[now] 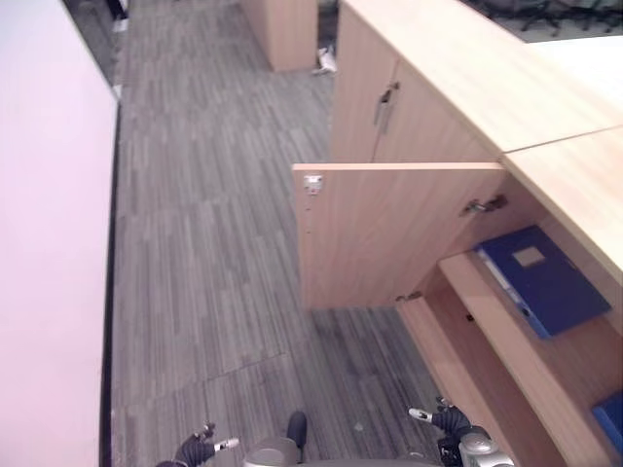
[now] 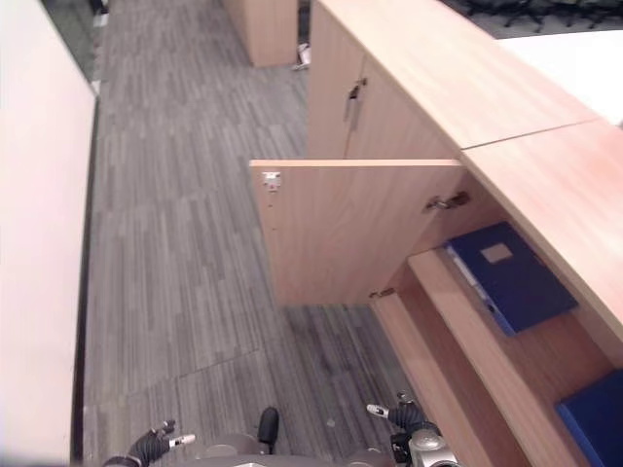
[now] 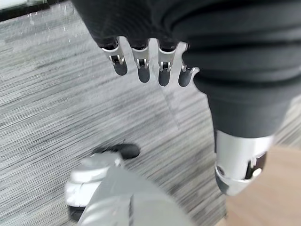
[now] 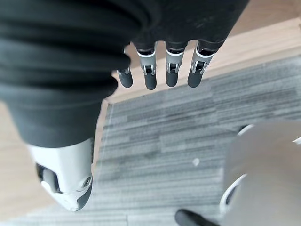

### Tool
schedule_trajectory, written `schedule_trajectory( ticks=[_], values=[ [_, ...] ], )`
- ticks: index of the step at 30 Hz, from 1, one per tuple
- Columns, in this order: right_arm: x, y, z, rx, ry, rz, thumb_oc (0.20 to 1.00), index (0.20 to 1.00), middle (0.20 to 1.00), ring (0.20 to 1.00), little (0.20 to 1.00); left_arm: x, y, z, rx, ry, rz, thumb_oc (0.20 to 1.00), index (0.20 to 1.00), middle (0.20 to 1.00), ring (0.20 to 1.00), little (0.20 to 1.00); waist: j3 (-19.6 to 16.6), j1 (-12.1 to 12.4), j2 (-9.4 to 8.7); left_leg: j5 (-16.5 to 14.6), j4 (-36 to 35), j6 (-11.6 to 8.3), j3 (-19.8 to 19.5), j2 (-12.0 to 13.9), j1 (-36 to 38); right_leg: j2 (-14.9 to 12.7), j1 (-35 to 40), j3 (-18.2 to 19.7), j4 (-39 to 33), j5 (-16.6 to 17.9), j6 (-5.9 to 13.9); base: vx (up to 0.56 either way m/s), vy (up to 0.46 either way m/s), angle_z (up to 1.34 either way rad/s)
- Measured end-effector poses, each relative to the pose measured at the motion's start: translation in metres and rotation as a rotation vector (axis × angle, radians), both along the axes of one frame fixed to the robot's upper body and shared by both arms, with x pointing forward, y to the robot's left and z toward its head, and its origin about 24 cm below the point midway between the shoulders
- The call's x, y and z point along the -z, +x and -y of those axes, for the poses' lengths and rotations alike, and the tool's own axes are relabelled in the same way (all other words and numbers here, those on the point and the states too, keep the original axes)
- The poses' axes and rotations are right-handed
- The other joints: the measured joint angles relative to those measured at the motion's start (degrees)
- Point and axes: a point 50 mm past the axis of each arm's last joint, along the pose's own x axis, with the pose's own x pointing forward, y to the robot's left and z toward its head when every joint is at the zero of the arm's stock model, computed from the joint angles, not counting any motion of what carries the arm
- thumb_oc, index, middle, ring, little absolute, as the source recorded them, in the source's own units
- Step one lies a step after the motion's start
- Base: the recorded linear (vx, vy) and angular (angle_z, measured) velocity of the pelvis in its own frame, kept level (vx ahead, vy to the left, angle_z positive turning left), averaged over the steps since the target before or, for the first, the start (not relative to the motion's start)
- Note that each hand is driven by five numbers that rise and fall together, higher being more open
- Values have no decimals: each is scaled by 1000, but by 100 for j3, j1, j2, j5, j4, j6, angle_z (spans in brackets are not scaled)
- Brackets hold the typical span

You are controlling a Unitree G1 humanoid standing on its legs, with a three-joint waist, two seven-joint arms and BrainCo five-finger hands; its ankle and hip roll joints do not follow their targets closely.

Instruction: Put the empty folder in the office cabinet

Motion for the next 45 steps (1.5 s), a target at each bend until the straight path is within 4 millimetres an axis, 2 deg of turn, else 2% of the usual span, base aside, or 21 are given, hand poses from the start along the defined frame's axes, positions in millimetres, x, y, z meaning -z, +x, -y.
schedule_trajectory(
  ticks=[2,3,4,5,9,12,14,18,25,28,29,31,32,33,35,37,39,40,41,42,45],
  values=[
    [-1,3,0,6,5,15,1000,1000,1000,1000,1000,-1,11,3,4,-12,24,1000,1000,1000,1000,1000,77,-117,94,49,-4,-46,-194,56,5,607,-103,518,-544,-170,-218,55,-75,59],
    [0,1,-3,23,19,12,1000,1000,1000,1000,1000,0,15,3,-10,-8,17,1000,1000,1000,1000,1000,80,-84,69,56,-6,-67,-289,-3,15,744,-135,440,-886,-139,-250,49,-91,62],
    [3,-3,-7,34,34,-2,1000,1000,1000,1000,1000,2,19,3,-30,3,12,1000,1000,1000,1000,1000,53,-83,-113,33,-10,-101,-345,-152,29,715,-122,289,-1357,39,-379,68,-101,42],
    [3,-3,-6,37,32,-6,1000,1000,1000,1000,1000,3,18,5,-47,1,5,1000,1000,1000,1000,1000,43,-127,-132,-4,-11,-133,-379,-165,27,740,-78,275,-1469,60,-644,91,-100,15],
    [2,-2,-3,48,21,0,1000,1000,1000,1000,1000,7,15,15,-79,-26,0,1000,1000,1000,1000,1000,-114,-201,-136,-98,-10,-357,-310,101,54,1119,186,274,-2026,235,-778,75,-113,-9],
    [2,-7,5,85,14,1,1000,1000,1000,1000,1000,9,27,30,-55,-46,20,1000,1000,1000,1000,1000,-169,-372,-151,-109,-7,-440,-321,231,170,1321,441,263,-2386,321,-891,68,-173,1],
    [2,-10,7,87,10,-7,1000,1000,1000,1000,1000,8,29,31,-54,-47,23,1000,1000,1000,1000,1000,-225,-453,-131,-108,-7,-482,-312,267,197,1382,556,263,-2589,376,-926,53,-170,-2],
    [4,-27,15,96,-10,-44,1000,1000,1000,1000,1000,9,24,30,-57,-46,10,1000,1000,1000,1000,1000,-350,-491,57,-151,-8,-556,-292,355,242,1477,602,279,-2619,373,-931,3,-124,-3],
    [3,-39,29,106,-45,-74,1000,1000,1000,1000,1000,13,10,31,-56,-50,-26,1000,1000,1000,1000,1000,-362,-584,332,-207,-10,-696,-134,448,186,1562,508,434,-2643,375,-960,-37,-84,-13],
    [2,-43,36,140,-54,-75,1000,1000,1000,1000,1000,10,19,34,-36,-63,15,1000,1000,1000,1000,1000,-210,-582,422,-245,323,-809,-150,476,-45,1590,450,431,-2644,361,-1023,20,-20,4],
    [0,-43,40,139,-64,-75,1000,1000,1000,1000,1000,9,26,36,-30,-69,18,1000,1000,1000,1000,1000,-153,-620,461,-235,349,-817,-137,501,-23,1616,433,435,-2646,372,-1110,98,15,0],
    [-2,-36,42,127,-67,-59,1000,1000,1000,1000,1000,10,31,25,-46,-39,-26,1000,1000,1000,1000,1000,-137,-692,434,-235,507,-822,16,518,-19,1616,437,569,-2650,363,-1133,151,68,-37],
    [-7,-21,42,94,-70,-20,1000,1000,1000,1000,1000,2,46,11,-97,-13,26,1000,1000,1000,1000,1000,14,-727,188,-268,982,-869,175,422,-196,1437,490,762,-2653,395,-1277,169,73,-68],
    [-7,-16,40,82,-70,-12,1000,1000,1000,1000,1000,-5,59,8,-118,-7,74,1000,1000,1000,1000,1000,82,-725,65,-339,1260,-945,305,439,-382,1304,497,829,-2656,414,-1346,272,106,-63],
    [-7,-17,41,75,-74,-17,1000,1000,1000,1000,1000,-14,80,12,-118,-26,164,1000,1000,1000,1000,1000,49,-738,16,-298,847,-1019,272,668,-500,1224,471,916,-2654,386,-1300,157,68,-18],
    [-7,-20,44,81,-81,-29,1000,1000,1000,1000,1000,-21,98,22,-111,-52,235,1000,1000,1000,1000,1000,13,-715,93,-131,395,-1234,119,875,-630,1241,462,943,-2653,390,-1264,121,82,-10],
    [-8,-17,42,71,-79,-23,1000,1000,1000,1000,1000,-32,118,27,-113,-73,311,1000,1000,1000,1000,1000,-20,-670,146,-107,155,-1232,163,926,-666,1258,447,1047,-2653,378,-1154,158,114,-46],
    [-9,-16,42,64,-76,-10,1000,1000,1000,1000,1000,-34,119,26,-119,-74,327,1000,1000,1000,1000,1000,-104,-638,260,-167,217,-1151,271,933,-646,1290,459,1104,-2652,385,-1089,193,159,-63],
    [-9,-17,42,61,-76,-2,1000,1000,1000,1000,1000,-35,120,25,-126,-80,335,1000,1000,1000,1000,1000,-162,-632,305,-65,231,-1018,292,928,-616,1293,504,1136,-2653,427,-955,189,159,-56],
    [-6,-19,37,61,-59,-10,1000,1000,1000,1000,1000,-39,123,21,-142,-77,357,1000,1000,1000,1000,1000,-226,-628,182,195,248,-937,416,837,-558,1173,600,1211,-2652,377,-808,151,167,-30],
    [5,-41,20,75,-12,-66,1000,1000,1000,1000,1000,-58,137,11,-136,-64,456,1000,1000,1000,1000,1000,-464,-633,-224,263,-76,-668,487,432,-225,794,674,1237,-2486,310,-568,109,165,0]
  ],
)
